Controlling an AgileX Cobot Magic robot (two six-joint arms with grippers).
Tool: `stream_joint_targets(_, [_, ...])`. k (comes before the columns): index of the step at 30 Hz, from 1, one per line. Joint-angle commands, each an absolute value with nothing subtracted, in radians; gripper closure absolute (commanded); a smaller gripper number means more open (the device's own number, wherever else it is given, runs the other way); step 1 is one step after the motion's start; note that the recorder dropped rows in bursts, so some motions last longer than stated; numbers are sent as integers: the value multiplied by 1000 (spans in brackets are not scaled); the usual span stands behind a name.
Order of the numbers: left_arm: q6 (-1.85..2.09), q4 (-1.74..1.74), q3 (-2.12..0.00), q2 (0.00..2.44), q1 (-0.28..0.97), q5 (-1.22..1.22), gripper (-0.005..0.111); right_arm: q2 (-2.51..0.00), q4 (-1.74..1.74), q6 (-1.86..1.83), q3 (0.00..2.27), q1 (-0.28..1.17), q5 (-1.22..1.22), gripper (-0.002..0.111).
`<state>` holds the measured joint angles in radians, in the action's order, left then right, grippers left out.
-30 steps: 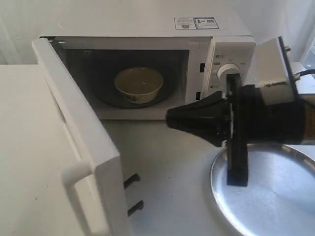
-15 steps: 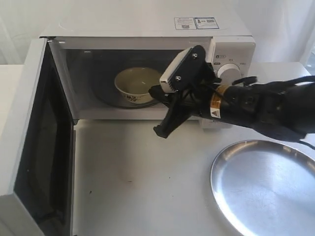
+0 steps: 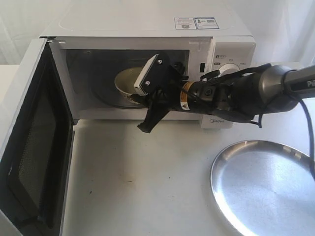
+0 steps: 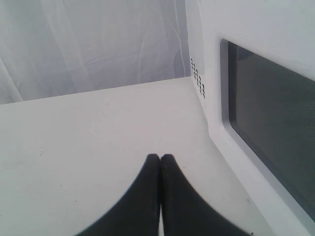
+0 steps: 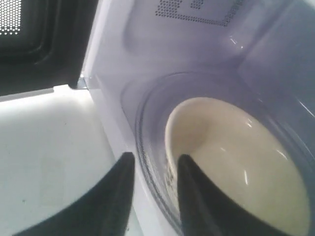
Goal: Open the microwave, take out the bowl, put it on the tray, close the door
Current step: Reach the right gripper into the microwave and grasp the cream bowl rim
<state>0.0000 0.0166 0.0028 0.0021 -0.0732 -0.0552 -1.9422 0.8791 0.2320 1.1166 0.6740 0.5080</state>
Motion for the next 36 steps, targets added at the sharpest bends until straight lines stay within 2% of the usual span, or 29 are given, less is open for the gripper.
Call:
stream_joint_targets(1, [0,9,0,0,-69,-59,107,-1967,894,202,1184,724,427,57])
stream_joint_targets(11, [0,9,0,0,-69,-59,107,-2033,894,180,1305,747,188,55])
stream_joint_targets(19, [0,9,0,0,-69,-59,107,-2100,892,186,1368,747,157,62])
stream_joint_targets(22, [0,9,0,0,-69,-59,107,-2121,892,186,1375,747,132,69])
stream_joint_targets(24, [0,9,0,0,-69,-59,107,-2121,890,198,1375,747,128,77])
stream_joint_targets(27, [0,9,0,0,-69,-59,107,-2119,890,236,1375,747,138,103])
stream_joint_targets(28, [0,9,0,0,-69,-59,107,-2116,890,240,1375,750,143,108])
stream_joint_targets(36, [0,9,0,0,-69,-59,107,-2041,890,334,1332,814,152,108])
